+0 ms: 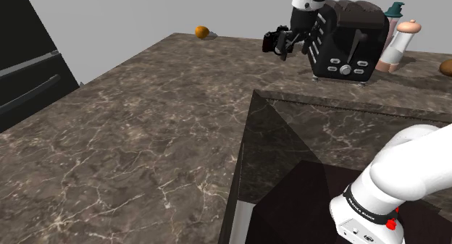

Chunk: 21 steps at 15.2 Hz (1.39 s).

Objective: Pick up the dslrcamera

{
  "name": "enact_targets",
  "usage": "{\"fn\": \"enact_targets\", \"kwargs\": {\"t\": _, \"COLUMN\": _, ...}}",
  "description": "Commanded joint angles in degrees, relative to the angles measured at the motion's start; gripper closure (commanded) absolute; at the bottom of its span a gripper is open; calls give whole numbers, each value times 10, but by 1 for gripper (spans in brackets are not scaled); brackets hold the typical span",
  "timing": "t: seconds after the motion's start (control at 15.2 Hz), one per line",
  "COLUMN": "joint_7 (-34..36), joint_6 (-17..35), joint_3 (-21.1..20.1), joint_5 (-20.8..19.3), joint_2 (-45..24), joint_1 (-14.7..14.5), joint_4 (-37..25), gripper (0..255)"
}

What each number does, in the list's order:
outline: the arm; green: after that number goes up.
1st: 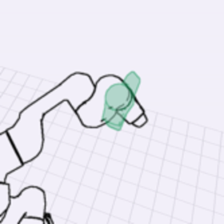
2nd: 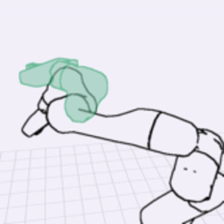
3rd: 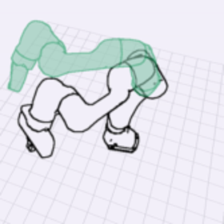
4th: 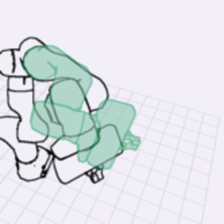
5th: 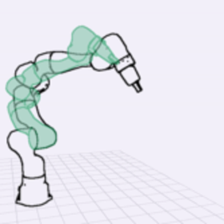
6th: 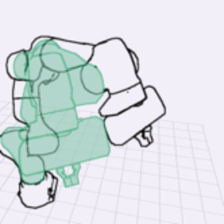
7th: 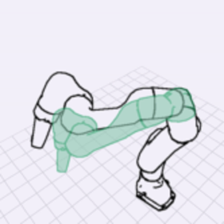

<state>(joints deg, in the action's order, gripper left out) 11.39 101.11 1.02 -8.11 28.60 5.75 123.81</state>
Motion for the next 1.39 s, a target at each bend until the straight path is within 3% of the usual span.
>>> {"fn": "enact_targets", "kwargs": {"t": 0.0, "joint_7": 22, "joint_6": 24, "joint_3": 1, "joint_5": -6, "joint_2": -38, "joint_1": 10, "joint_4": -24, "gripper": 0}}
{"fn": "enact_targets", "kwargs": {"t": 0.53, "joint_7": 94, "joint_6": 84, "joint_3": 17, "joint_5": -31, "joint_2": -172, "joint_1": 46, "joint_4": -139, "gripper": 0}}
{"fn": "enact_targets", "kwargs": {"t": 1.06, "joint_7": 157, "joint_6": 109, "joint_3": 43, "joint_5": -45, "joint_2": -304, "joint_1": 77, "joint_4": -287, "gripper": 0}}
{"fn": "enact_targets", "kwargs": {"t": 1.32, "joint_7": 166, "joint_6": 132, "joint_3": 45, "joint_5": -47, "joint_2": -310, "joint_1": 79, "joint_4": -272, "gripper": 0}}
